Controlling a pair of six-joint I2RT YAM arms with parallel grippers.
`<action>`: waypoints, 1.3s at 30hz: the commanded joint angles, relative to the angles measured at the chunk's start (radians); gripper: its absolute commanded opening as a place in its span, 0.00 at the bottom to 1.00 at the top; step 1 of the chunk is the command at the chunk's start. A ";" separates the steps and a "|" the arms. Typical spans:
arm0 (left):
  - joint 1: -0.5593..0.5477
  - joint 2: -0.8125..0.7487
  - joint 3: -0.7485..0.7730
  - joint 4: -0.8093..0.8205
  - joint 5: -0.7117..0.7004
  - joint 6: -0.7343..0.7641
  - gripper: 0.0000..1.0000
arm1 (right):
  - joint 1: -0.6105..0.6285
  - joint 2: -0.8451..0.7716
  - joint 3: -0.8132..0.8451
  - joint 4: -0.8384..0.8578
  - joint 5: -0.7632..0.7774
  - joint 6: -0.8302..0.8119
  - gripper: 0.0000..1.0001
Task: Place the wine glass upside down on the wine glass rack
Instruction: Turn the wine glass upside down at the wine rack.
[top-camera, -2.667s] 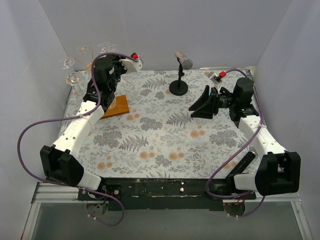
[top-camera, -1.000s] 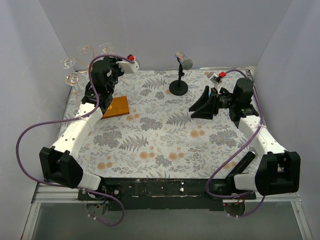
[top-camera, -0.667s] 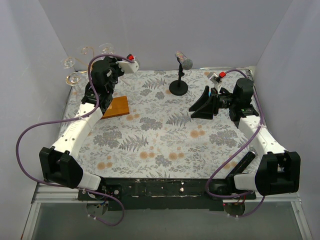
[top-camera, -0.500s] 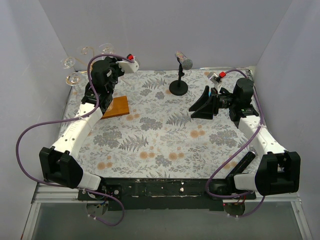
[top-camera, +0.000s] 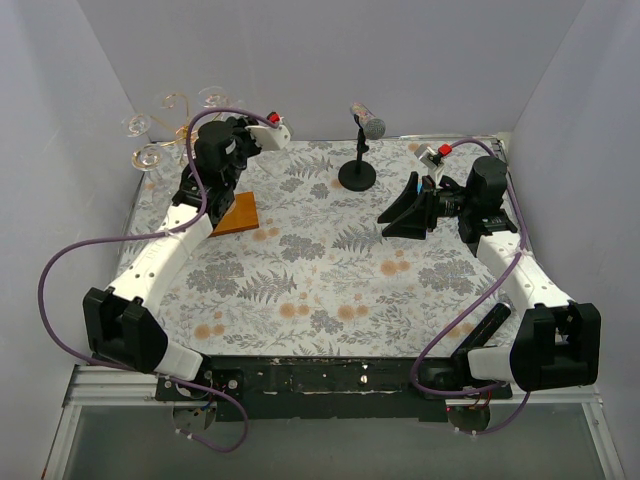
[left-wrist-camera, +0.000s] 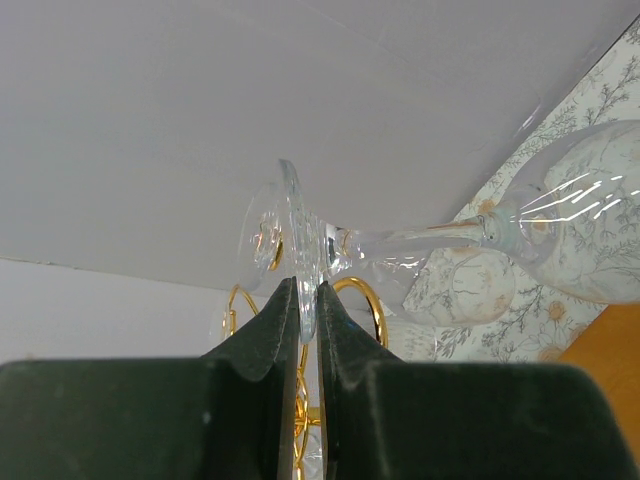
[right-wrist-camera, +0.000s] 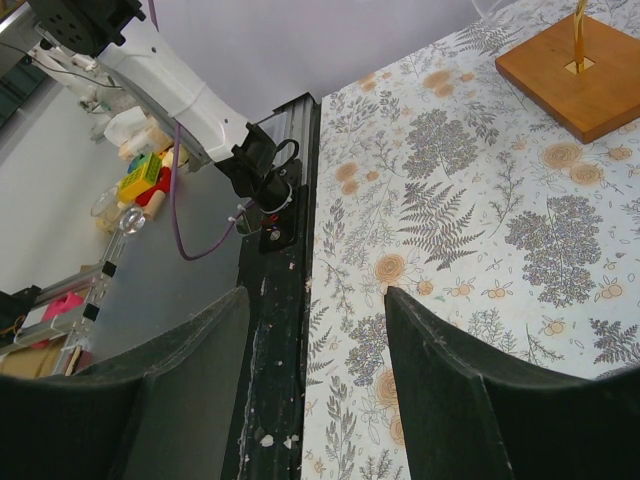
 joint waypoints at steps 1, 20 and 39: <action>-0.007 -0.016 0.057 0.052 0.001 -0.003 0.00 | -0.003 -0.006 0.000 0.041 -0.017 0.006 0.65; -0.101 0.005 0.078 0.012 0.045 0.028 0.00 | -0.003 -0.004 -0.003 0.048 -0.014 0.004 0.64; -0.477 -0.228 -0.355 0.183 -0.010 0.169 0.00 | 0.006 -0.040 0.009 0.012 0.066 0.096 0.65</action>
